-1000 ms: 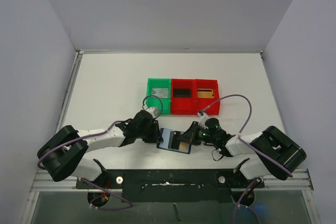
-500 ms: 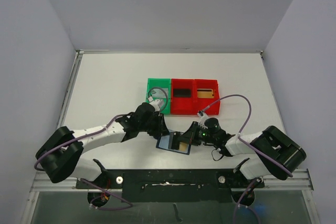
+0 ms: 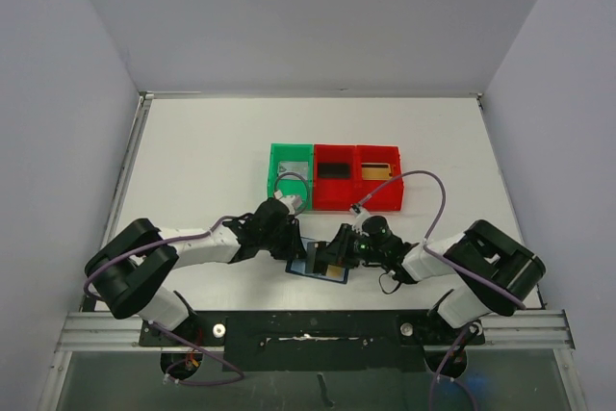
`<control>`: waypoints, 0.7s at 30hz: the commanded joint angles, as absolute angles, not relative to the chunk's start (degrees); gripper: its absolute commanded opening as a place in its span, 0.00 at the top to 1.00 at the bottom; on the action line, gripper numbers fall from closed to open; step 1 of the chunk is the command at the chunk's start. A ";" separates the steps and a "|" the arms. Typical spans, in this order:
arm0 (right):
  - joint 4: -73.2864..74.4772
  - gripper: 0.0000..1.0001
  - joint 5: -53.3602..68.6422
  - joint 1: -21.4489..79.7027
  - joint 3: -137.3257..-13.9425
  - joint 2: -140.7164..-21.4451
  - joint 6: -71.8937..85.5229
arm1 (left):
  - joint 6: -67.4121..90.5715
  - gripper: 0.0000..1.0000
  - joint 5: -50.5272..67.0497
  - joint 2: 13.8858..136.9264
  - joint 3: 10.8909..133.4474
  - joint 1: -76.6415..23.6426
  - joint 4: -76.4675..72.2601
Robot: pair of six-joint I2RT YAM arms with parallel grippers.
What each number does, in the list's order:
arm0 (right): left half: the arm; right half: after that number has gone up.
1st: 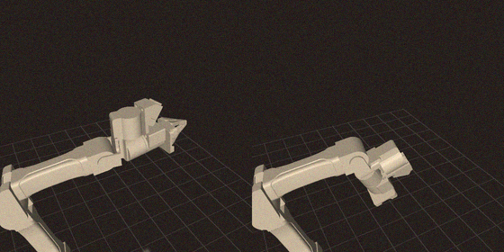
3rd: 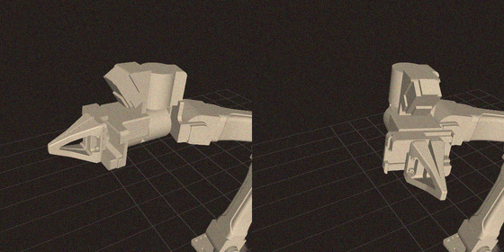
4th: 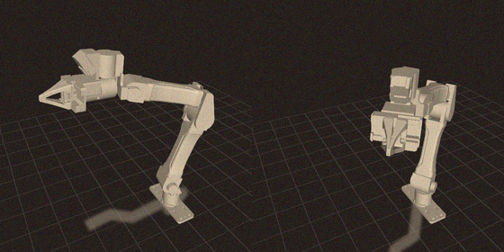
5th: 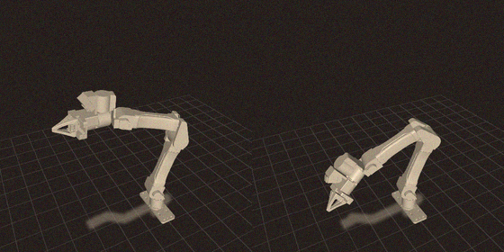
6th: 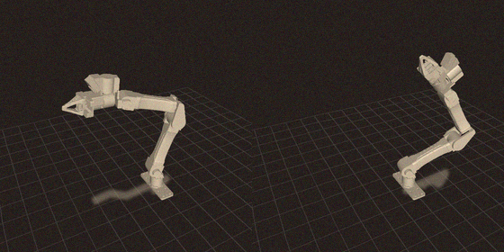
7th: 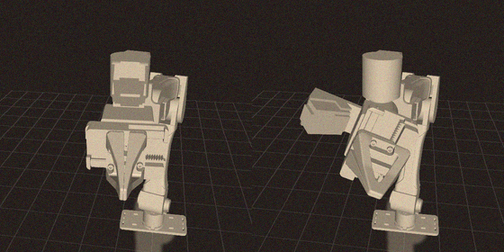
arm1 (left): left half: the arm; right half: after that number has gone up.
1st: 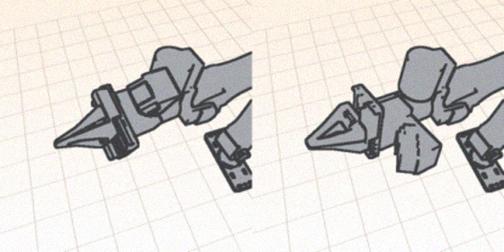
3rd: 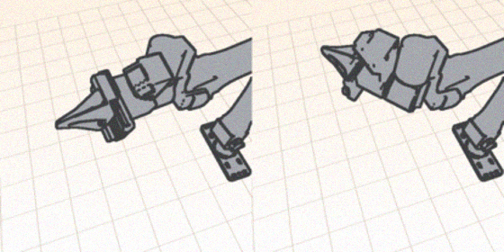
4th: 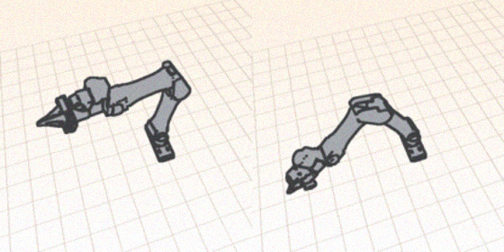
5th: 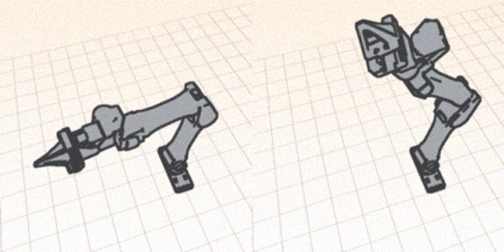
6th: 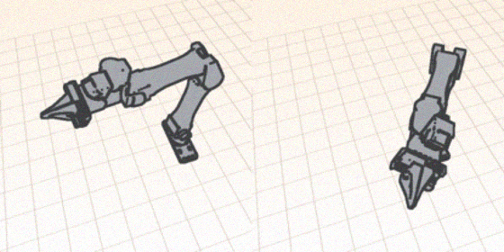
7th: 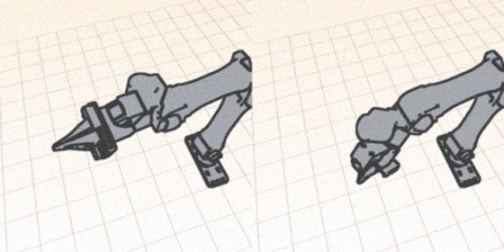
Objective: Take the credit cards out of the card holder
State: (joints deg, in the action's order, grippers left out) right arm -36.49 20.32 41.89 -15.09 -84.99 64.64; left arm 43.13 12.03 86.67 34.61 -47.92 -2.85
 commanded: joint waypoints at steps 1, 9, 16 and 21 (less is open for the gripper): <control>-40.10 0.89 19.11 43.49 -17.55 -86.44 64.87 | 43.15 0.98 8.76 88.62 32.45 -48.43 -1.88; -30.17 1.00 15.74 42.01 -15.41 -76.76 62.57 | 42.79 0.99 6.96 87.58 32.67 -48.42 -0.20; -15.20 1.00 11.44 40.42 -14.80 -63.68 59.60 | 42.31 0.99 6.13 86.78 33.12 -48.37 0.61; -9.56 1.00 8.61 40.32 -15.15 -54.85 57.50 | 41.82 0.90 7.18 84.54 34.18 -48.39 0.83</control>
State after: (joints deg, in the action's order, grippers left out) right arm -14.31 12.25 40.53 -14.98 -60.34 60.38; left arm 44.18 10.33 86.26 34.11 -48.34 -3.70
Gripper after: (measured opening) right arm 0.030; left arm 0.059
